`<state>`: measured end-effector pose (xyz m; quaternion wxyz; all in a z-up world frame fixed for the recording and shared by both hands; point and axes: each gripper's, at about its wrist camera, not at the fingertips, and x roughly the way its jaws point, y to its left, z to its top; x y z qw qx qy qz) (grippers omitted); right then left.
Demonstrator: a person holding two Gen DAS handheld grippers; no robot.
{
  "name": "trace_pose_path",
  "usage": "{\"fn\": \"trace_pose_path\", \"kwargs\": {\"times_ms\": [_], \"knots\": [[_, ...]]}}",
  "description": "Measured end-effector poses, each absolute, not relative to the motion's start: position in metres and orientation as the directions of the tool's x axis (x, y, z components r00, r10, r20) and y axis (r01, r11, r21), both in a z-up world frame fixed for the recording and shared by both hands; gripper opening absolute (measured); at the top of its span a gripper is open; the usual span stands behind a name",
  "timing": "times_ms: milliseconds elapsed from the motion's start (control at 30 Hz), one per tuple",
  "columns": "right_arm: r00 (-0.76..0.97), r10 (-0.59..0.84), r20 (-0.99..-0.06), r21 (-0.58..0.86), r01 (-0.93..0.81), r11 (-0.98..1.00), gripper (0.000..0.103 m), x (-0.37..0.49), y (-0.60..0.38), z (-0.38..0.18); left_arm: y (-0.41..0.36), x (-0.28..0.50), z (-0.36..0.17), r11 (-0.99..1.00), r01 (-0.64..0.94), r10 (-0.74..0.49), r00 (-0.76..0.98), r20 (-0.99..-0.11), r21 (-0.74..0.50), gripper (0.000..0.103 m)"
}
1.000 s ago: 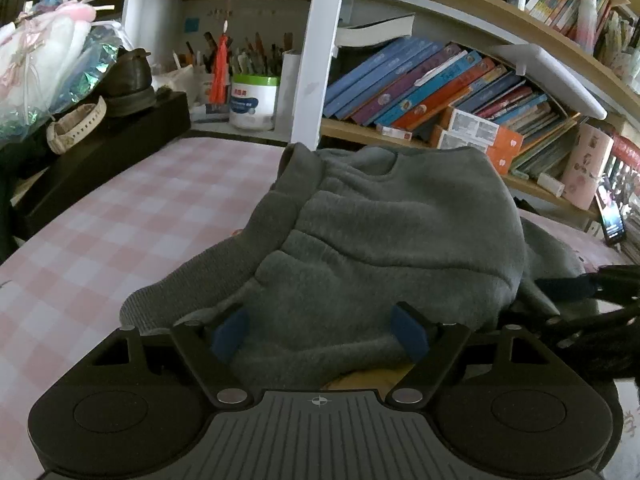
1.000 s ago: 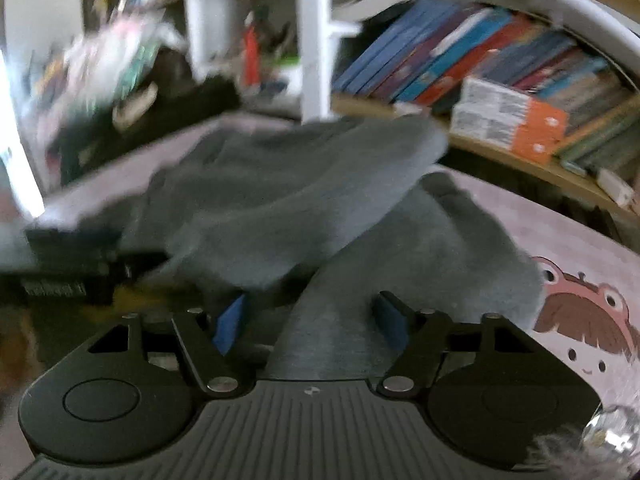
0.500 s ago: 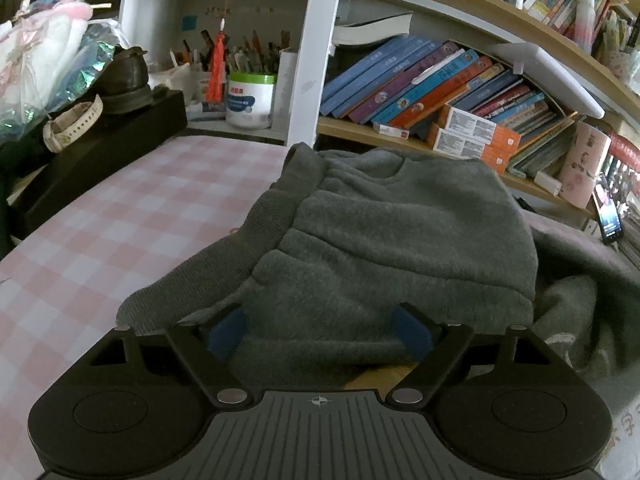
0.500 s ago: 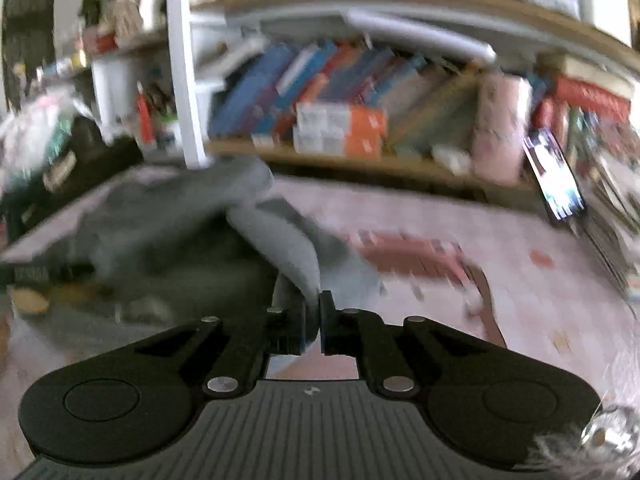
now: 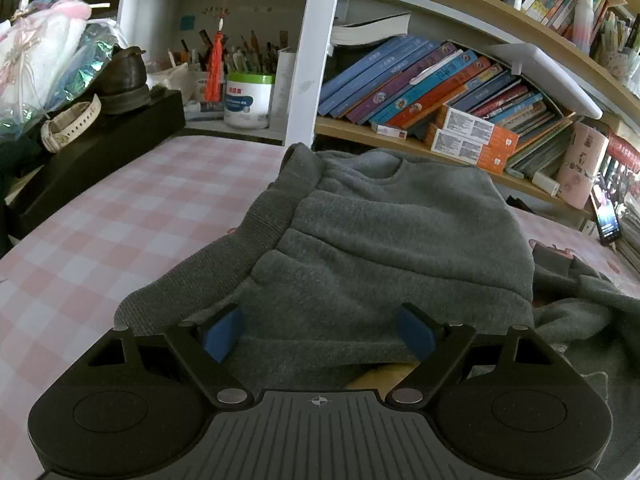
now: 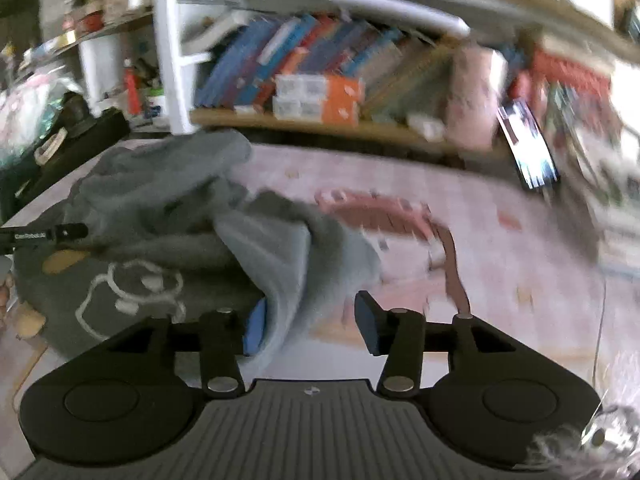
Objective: Fold clothes
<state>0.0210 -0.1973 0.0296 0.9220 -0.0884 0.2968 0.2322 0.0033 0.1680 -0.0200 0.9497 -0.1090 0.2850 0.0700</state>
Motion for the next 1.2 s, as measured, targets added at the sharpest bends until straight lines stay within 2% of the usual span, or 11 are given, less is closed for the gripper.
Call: {"fn": "trace_pose_path", "kwargs": {"times_ms": [167, 267, 300, 367, 400, 567, 667, 733, 833, 933, 1200], "knots": [[0.714, 0.372, -0.593, -0.182, -0.569, 0.802, 0.048, 0.033, -0.142, 0.020, 0.170, 0.003, -0.020, 0.965, -0.193, 0.065, 0.830, -0.554, -0.176, 0.087], [0.724, 0.330, -0.605, -0.274, -0.579, 0.768, 0.044, 0.046, -0.119, 0.009, 0.170, 0.003, -0.020, 0.965, -0.192, 0.063, 0.831, -0.552, -0.181, 0.087], [0.718, 0.321, -0.617, -0.279, -0.581, 0.764, 0.041, 0.052, -0.117, 0.006, 0.170, 0.003, -0.020, 0.964, -0.192, 0.061, 0.832, -0.551, -0.183, 0.087], [0.714, 0.308, -0.629, -0.280, -0.578, 0.767, 0.015, 0.059, -0.118, 0.003, 0.171, 0.002, -0.020, 0.963, -0.192, 0.059, 0.833, -0.550, -0.187, 0.087], [0.717, 0.305, -0.626, -0.273, -0.569, 0.776, 0.007, 0.059, -0.124, 0.005, 0.171, 0.002, -0.020, 0.963, -0.191, 0.057, 0.834, -0.549, -0.190, 0.087], [0.801, 0.242, -0.547, -0.216, -0.414, 0.884, 0.007, 0.039, -0.189, 0.028, 0.173, 0.001, -0.020, 0.961, -0.190, 0.052, 0.838, -0.543, -0.201, 0.087], [0.818, 0.157, -0.553, -0.133, -0.272, 0.953, 0.008, 0.017, -0.251, 0.033, 0.174, 0.000, -0.020, 0.960, -0.190, 0.051, 0.840, -0.540, -0.205, 0.087], [0.785, 0.109, -0.610, -0.080, -0.198, 0.977, 0.027, 0.005, -0.287, 0.027, 0.174, 0.000, -0.021, 0.961, -0.188, 0.050, 0.841, -0.539, -0.204, 0.087], [0.748, 0.049, -0.662, -0.070, -0.126, 0.990, 0.031, -0.010, -0.315, 0.012, 0.173, 0.000, -0.021, 0.961, -0.188, 0.051, 0.840, -0.540, -0.202, 0.087], [0.765, 0.008, -0.644, -0.076, -0.074, 0.994, 0.033, -0.018, -0.324, 0.013, 0.174, 0.000, -0.021, 0.960, -0.190, 0.050, 0.839, -0.542, -0.205, 0.087], [0.821, 0.161, -0.548, -0.042, -0.219, 0.975, 0.036, -0.017, -0.291, 0.036, 0.174, 0.000, -0.022, 0.958, -0.190, 0.047, 0.842, -0.538, -0.213, 0.087]]}}
